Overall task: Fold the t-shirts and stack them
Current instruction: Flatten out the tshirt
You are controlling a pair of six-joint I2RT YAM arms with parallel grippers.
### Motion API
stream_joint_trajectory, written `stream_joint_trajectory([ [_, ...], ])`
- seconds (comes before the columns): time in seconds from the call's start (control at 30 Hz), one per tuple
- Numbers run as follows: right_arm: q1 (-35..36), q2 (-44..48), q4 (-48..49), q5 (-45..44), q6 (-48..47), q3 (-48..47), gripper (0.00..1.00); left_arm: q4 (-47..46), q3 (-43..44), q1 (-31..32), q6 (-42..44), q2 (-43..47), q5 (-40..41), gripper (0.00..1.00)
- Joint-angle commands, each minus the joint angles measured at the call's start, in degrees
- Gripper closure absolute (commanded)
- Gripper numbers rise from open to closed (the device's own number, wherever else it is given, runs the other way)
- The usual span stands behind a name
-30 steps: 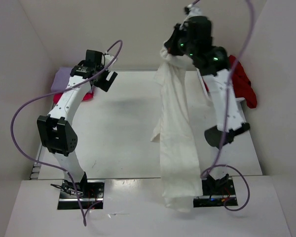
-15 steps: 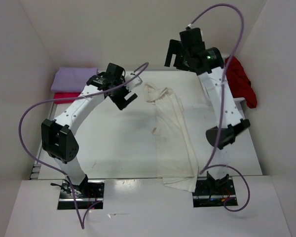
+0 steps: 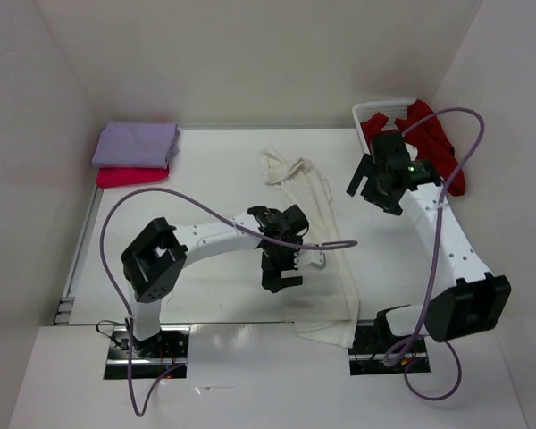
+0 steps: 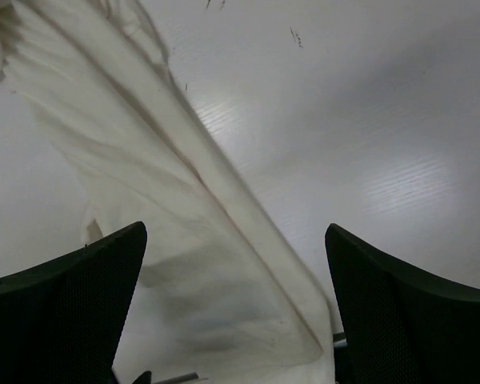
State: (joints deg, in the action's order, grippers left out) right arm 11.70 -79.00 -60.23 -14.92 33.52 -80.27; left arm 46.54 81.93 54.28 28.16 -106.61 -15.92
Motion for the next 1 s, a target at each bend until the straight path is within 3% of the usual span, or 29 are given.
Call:
stream_joint_trajectory([
  [0.0, -0.19, 6.76, 6.0, 2.44, 2.25, 2.39, 0.04, -5.31, -1.94, 1.69, -1.96, -2.81, -0.7, 0.0],
  [0.23, -0.19, 17.55, 4.94, 3.76, 5.24, 9.94, 0.04, -11.29, -5.46, 10.48, -2.5, -4.31, 0.1, 0.0],
  [0.5, -0.89, 25.12, 6.7, 7.01, 7.44, 15.13, 0.05, -14.46, -6.87, 12.33, -3.38, -5.37, -1.56, 0.0],
  [0.53, -0.89, 25.12, 6.7, 7.01, 7.44, 15.14, 0.07, -14.46, -6.87, 12.34, -2.68, -6.15, -2.44, 0.04],
  [0.6, -0.89, 25.74, 7.31, 7.62, 7.97, 15.76, 0.08, -14.46, -6.35, 12.34, -2.67, -7.64, -2.97, 0.39],
  [0.7, -0.89, 26.26, 7.84, 8.15, 8.49, 16.98, 0.11, -13.15, -4.94, 12.34, -2.67, -9.31, -3.68, 0.74],
  [0.73, -0.89, 26.27, 7.84, 8.15, 8.49, 16.99, 0.11, -13.15, -4.94, 12.34, -2.67, -9.32, -3.68, 1.0],
  [0.83, -1.42, 27.32, 9.07, 8.15, 8.49, 18.31, 0.12, -12.53, -4.94, 12.34, -2.06, -6.96, -0.35, 1.0],
  [0.97, -1.42, 27.32, 12.76, 10.95, 8.49, 20.41, 0.13, -13.15, -8.27, 8.94, -2.06, 1.98, 13.24, 1.0],
])
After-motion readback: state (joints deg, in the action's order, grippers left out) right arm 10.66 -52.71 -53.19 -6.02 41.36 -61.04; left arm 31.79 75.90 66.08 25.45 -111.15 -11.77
